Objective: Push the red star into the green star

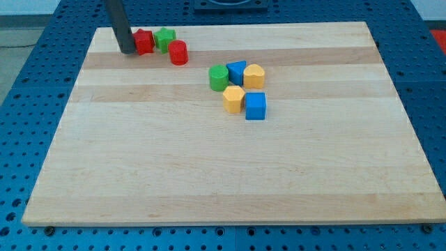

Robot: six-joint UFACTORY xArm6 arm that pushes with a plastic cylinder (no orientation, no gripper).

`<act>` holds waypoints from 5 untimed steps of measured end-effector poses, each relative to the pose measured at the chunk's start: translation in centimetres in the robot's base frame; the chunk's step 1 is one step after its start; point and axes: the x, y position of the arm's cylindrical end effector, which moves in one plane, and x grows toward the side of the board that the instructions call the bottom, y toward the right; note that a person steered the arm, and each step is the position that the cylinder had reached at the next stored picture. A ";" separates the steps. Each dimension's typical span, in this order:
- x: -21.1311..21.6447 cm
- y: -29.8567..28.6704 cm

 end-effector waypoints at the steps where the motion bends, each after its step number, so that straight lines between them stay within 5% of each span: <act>1: 0.0 0.2; 5: -0.6 0.4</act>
